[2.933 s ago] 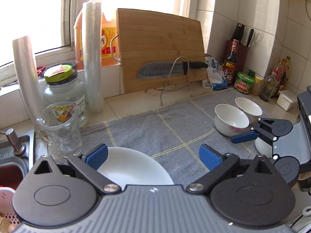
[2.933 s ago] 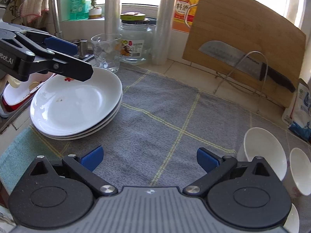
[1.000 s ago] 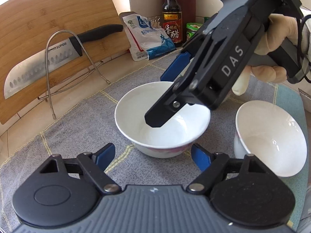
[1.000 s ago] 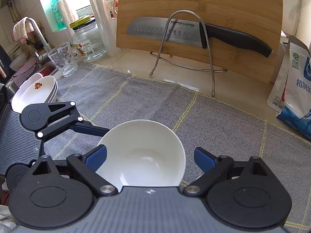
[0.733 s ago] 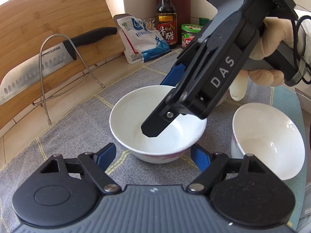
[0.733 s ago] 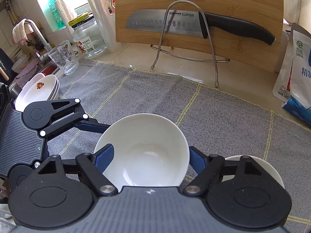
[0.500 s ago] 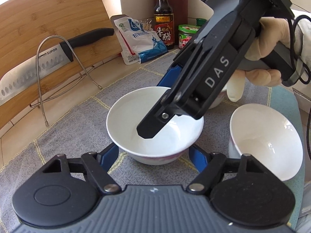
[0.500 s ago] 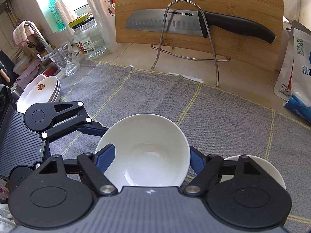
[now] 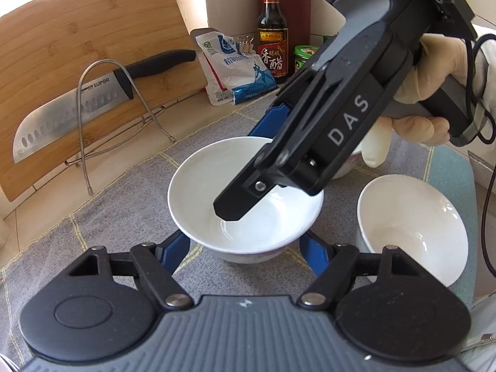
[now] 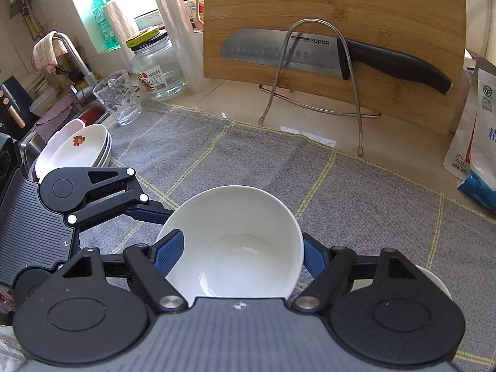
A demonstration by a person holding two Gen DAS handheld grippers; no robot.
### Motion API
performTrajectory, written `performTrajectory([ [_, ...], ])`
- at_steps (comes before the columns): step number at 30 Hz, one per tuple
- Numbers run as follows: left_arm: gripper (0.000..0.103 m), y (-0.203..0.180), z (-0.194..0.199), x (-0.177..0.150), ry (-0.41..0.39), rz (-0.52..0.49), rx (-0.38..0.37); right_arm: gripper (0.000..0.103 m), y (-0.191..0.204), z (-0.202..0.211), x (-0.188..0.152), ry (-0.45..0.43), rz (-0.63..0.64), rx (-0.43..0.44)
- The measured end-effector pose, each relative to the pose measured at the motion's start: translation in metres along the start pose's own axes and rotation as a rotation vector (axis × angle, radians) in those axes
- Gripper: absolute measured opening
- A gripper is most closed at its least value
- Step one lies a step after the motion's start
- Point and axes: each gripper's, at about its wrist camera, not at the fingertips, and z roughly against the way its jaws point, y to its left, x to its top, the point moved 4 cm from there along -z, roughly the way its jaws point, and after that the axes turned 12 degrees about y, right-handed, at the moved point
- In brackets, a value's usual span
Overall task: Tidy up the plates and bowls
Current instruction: 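Carry the bowl with the right tool and set it down on the towel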
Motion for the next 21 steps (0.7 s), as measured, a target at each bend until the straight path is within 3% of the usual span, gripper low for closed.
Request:
performTrajectory([
  [9, 0.078, -0.009, 0.030, -0.026, 0.023, 0.072, 0.056, 0.084, 0.040, 0.003, -0.002, -0.004, 0.086, 0.070],
  [21, 0.078, -0.017, 0.072, -0.072, 0.022, 0.090, 0.034, 0.084, 0.102, 0.001, -0.022, 0.006, 0.087, 0.060],
])
